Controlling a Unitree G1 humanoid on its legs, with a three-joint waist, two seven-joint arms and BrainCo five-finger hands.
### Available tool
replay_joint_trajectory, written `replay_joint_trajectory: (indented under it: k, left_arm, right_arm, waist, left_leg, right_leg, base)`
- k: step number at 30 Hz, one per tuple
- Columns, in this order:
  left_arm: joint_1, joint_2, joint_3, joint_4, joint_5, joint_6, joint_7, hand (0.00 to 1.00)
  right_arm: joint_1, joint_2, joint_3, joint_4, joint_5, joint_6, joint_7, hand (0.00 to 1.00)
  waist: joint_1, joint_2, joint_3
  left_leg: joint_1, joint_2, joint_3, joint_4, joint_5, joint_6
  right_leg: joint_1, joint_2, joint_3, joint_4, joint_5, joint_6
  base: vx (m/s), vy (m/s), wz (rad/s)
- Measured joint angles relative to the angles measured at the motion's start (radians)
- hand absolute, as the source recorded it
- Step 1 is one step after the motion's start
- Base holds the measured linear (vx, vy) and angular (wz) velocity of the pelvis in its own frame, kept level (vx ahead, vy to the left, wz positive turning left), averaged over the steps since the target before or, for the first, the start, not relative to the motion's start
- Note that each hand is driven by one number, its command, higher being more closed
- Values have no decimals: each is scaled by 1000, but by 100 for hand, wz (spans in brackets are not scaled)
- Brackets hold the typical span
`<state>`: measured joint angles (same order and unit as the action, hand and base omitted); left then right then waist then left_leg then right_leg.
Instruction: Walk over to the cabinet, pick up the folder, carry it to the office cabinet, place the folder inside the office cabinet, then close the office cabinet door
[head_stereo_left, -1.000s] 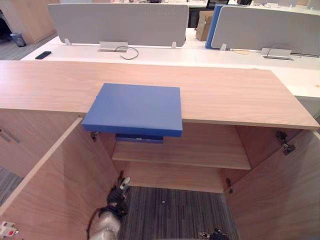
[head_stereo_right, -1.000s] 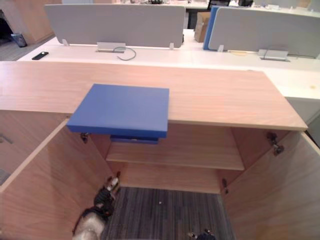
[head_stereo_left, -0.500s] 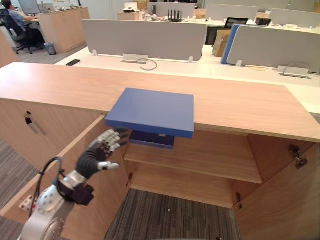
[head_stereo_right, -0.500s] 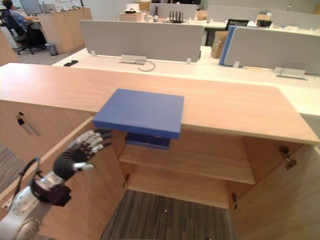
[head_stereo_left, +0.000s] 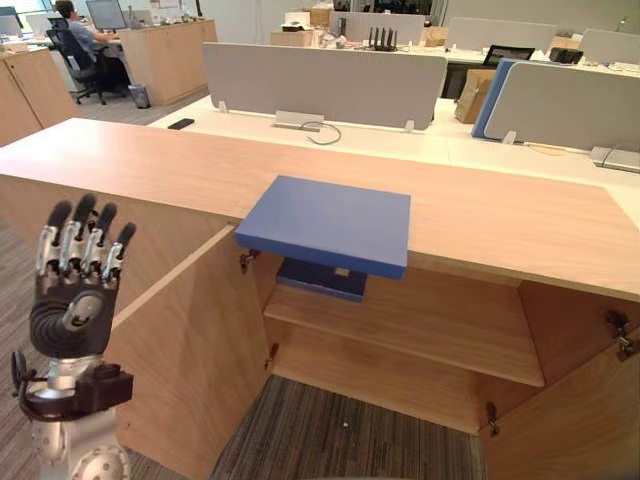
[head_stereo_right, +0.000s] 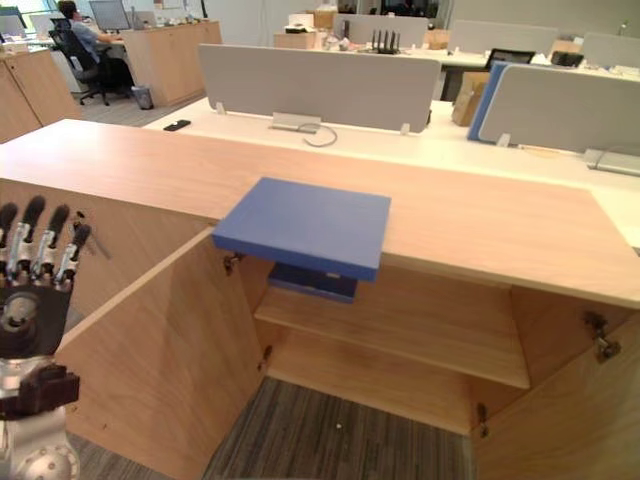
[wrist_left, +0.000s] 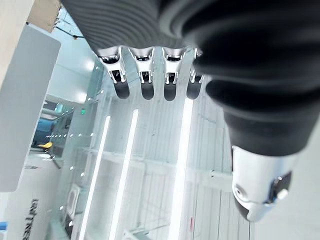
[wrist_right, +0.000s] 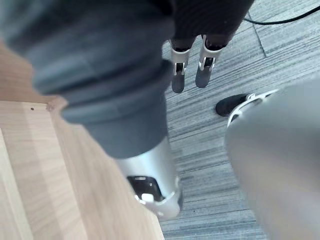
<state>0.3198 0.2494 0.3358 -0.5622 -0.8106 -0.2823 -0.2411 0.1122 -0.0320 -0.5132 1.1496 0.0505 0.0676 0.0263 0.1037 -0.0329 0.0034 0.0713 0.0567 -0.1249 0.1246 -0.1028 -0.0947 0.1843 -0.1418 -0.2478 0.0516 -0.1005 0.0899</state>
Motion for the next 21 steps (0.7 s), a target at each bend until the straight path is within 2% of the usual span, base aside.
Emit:
replay_joint_trajectory:
  k: [1,2,4,6,7,10,11,12,14,17,21]
  left_arm:
    - [0,-12,-20,-27,53,-2,39,0]
    - [0,-13,-60,-62,167,-3,96,0]
    - [-1,-13,-115,-98,316,3,147,0]
    - [-5,-16,-153,-107,520,12,211,0]
    - [-8,-19,-162,-107,555,13,226,0]
    - [-53,-48,-216,-83,744,21,326,0]
    - [-83,-56,-249,-56,847,35,380,0]
    - [-96,-60,-263,-41,899,43,401,0]
    - [-138,-73,-309,16,1120,72,502,0]
    - [-175,-88,-338,73,1289,105,599,0]
    - [-206,-86,-358,135,1447,145,666,0]
  right_arm:
    - [-6,7,13,-1,12,1,-7,0]
    - [-12,14,42,-7,17,5,-16,0]
    - [-22,23,77,-16,22,13,-23,0]
    - [-29,31,106,-20,45,19,-31,0]
    - [-30,32,112,-20,47,20,-31,0]
    - [-25,38,124,-17,48,23,-44,0]
    - [-22,38,125,-17,51,22,-57,0]
    - [-22,37,128,-17,51,22,-63,0]
    - [-25,37,159,-17,54,14,-92,0]
    - [-23,36,164,-17,59,6,-117,0]
    - [-15,35,164,-17,80,-9,-139,0]
  waist:
    - [0,-6,3]
    - [0,-6,3]
    - [-4,-15,8]
    - [-10,-15,9]
    - [-10,-14,8]
    - [-11,-22,9]
    - [-12,-26,5]
    - [-15,-26,5]
    - [-36,-28,3]
    - [-45,-28,3]
    - [-55,-27,1]
  left_leg:
    - [0,0,0,3,0,0]
    - [0,-1,-1,4,-1,0]
    - [0,-4,-1,7,-1,1]
    - [-2,-4,5,9,-2,3]
    - [-2,-3,6,9,-2,3]
    - [-3,1,9,8,-2,1]
    - [-3,2,12,10,-2,1]
    - [-3,2,13,10,-2,1]
    - [-4,3,22,10,-2,0]
    - [-2,6,47,10,-6,2]
    - [0,8,71,20,-18,5]
  right_leg:
    - [1,0,0,1,0,0]
    - [3,-2,-1,3,0,0]
    - [3,-4,-1,5,1,-1]
    - [-5,-4,3,3,1,-1]
    - [-5,-3,3,2,1,-1]
    - [-8,1,7,-2,2,-1]
    - [-9,1,9,-3,2,-1]
    - [-10,2,10,-3,3,-1]
    - [-14,1,20,-4,6,-1]
    - [-25,1,42,-4,11,-1]
    - [-29,2,68,-4,14,0]
  base:
    - [-66,14,3]
    - [-69,17,2]
    - [-70,22,0]
    - [-77,24,-3]
    - [-48,8,-3]
    - [6,-2,-3]
    - [20,1,-5]
    - [26,9,-6]
    - [36,17,-11]
    - [3,32,-23]
    - [-35,37,-19]
